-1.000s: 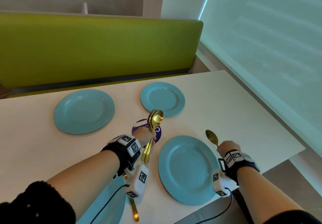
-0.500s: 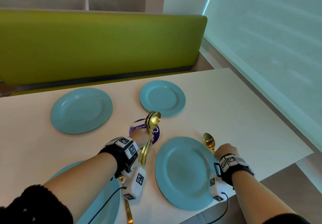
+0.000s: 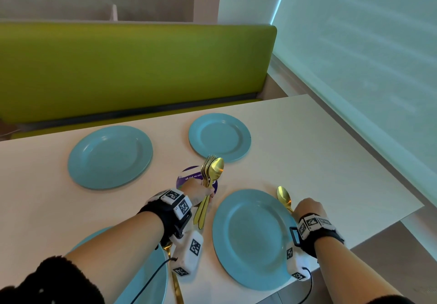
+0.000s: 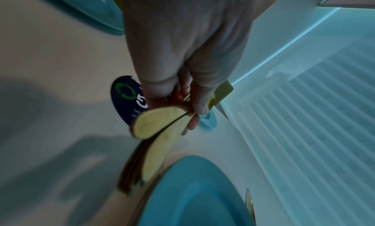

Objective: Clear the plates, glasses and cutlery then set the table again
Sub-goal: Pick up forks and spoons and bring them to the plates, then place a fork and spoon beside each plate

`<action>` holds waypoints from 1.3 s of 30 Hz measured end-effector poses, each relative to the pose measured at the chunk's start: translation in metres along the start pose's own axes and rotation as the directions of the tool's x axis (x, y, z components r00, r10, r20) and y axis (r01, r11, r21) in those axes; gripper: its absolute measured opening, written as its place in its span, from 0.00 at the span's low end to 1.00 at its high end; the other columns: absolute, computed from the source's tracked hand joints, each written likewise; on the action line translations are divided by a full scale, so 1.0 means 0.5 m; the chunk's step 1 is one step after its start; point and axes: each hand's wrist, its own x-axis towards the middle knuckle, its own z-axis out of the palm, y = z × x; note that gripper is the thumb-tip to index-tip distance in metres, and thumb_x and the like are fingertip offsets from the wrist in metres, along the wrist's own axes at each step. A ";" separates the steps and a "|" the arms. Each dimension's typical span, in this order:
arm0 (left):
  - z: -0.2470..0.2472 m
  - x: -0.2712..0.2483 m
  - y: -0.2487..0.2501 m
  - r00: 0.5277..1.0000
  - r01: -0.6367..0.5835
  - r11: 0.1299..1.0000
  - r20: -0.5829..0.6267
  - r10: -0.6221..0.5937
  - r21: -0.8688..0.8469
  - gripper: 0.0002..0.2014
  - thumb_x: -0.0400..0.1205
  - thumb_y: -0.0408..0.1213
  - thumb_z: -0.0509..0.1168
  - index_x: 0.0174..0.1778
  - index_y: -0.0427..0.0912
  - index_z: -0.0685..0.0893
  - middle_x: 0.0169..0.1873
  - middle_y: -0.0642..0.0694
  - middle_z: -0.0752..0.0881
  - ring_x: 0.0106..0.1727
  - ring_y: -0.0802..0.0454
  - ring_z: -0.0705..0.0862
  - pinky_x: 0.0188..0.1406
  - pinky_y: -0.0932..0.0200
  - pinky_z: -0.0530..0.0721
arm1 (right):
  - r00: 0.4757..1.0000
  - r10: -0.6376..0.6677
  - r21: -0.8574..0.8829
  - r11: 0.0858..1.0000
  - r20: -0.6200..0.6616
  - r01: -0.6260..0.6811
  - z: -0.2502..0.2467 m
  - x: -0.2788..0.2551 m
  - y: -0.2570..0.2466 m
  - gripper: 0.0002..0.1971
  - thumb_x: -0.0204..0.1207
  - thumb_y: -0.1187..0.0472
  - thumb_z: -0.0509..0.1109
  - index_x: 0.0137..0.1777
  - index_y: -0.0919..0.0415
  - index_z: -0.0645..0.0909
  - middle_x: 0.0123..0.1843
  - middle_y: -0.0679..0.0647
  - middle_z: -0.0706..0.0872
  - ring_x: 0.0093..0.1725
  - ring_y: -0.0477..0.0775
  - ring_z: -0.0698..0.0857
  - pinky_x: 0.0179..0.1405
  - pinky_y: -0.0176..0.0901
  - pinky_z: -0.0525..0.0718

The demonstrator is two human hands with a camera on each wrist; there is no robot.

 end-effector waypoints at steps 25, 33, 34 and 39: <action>-0.181 -0.165 -0.080 0.962 -0.181 0.890 0.265 0.070 0.419 0.09 0.74 0.31 0.72 0.27 0.43 0.83 0.21 0.52 0.85 0.28 0.55 0.81 0.40 0.61 0.79 | 0.577 -0.797 -0.212 0.542 0.177 0.814 -0.009 -0.416 -0.341 0.11 0.78 0.55 0.65 0.55 0.51 0.87 0.53 0.53 0.87 0.55 0.57 0.85 0.53 0.49 0.85; -0.237 -0.199 -0.085 0.958 -0.223 0.870 0.262 0.113 0.441 0.10 0.73 0.31 0.72 0.27 0.44 0.81 0.20 0.52 0.83 0.26 0.56 0.79 0.31 0.64 0.75 | 0.448 -0.886 -0.340 0.388 0.116 0.856 -0.015 -0.457 -0.374 0.13 0.81 0.56 0.63 0.60 0.51 0.86 0.59 0.51 0.83 0.61 0.53 0.80 0.45 0.42 0.76; -0.240 -0.200 -0.082 0.957 -0.233 0.856 0.264 0.119 0.461 0.10 0.74 0.32 0.71 0.27 0.44 0.81 0.21 0.52 0.83 0.26 0.57 0.79 0.31 0.65 0.75 | 0.444 -0.889 -0.365 0.378 0.112 0.851 -0.019 -0.456 -0.374 0.13 0.81 0.56 0.63 0.60 0.52 0.86 0.59 0.52 0.82 0.61 0.54 0.79 0.43 0.42 0.74; -0.261 -0.186 -0.072 0.959 -0.268 0.752 0.241 0.148 0.602 0.11 0.75 0.36 0.70 0.27 0.47 0.79 0.25 0.53 0.82 0.25 0.61 0.77 0.29 0.69 0.74 | 0.529 -0.843 -0.437 0.441 0.098 0.784 -0.069 -0.390 -0.368 0.13 0.81 0.57 0.61 0.60 0.52 0.85 0.61 0.53 0.79 0.62 0.56 0.79 0.44 0.41 0.72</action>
